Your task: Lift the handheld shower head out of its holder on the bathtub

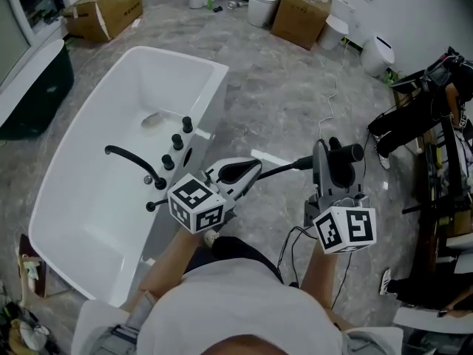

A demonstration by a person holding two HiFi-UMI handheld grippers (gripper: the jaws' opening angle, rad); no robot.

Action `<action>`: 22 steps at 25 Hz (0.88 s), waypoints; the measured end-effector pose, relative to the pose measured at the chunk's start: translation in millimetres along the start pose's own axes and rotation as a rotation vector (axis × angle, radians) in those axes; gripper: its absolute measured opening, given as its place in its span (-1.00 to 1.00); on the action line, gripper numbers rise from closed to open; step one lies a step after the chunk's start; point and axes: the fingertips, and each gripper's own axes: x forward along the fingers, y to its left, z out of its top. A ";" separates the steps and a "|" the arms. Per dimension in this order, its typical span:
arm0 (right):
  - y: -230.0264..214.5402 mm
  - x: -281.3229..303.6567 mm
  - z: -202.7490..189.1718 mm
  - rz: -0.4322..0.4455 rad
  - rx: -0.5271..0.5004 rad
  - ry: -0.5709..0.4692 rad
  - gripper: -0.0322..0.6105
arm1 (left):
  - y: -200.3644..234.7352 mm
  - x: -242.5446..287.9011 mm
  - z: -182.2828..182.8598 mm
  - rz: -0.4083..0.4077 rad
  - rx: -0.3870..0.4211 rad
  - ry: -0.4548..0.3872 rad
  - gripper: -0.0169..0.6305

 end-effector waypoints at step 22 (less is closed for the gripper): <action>11.6 22.2 -18.9 0.022 0.020 0.032 -0.53 | 19.7 -18.5 -4.1 0.045 -0.012 0.015 -0.91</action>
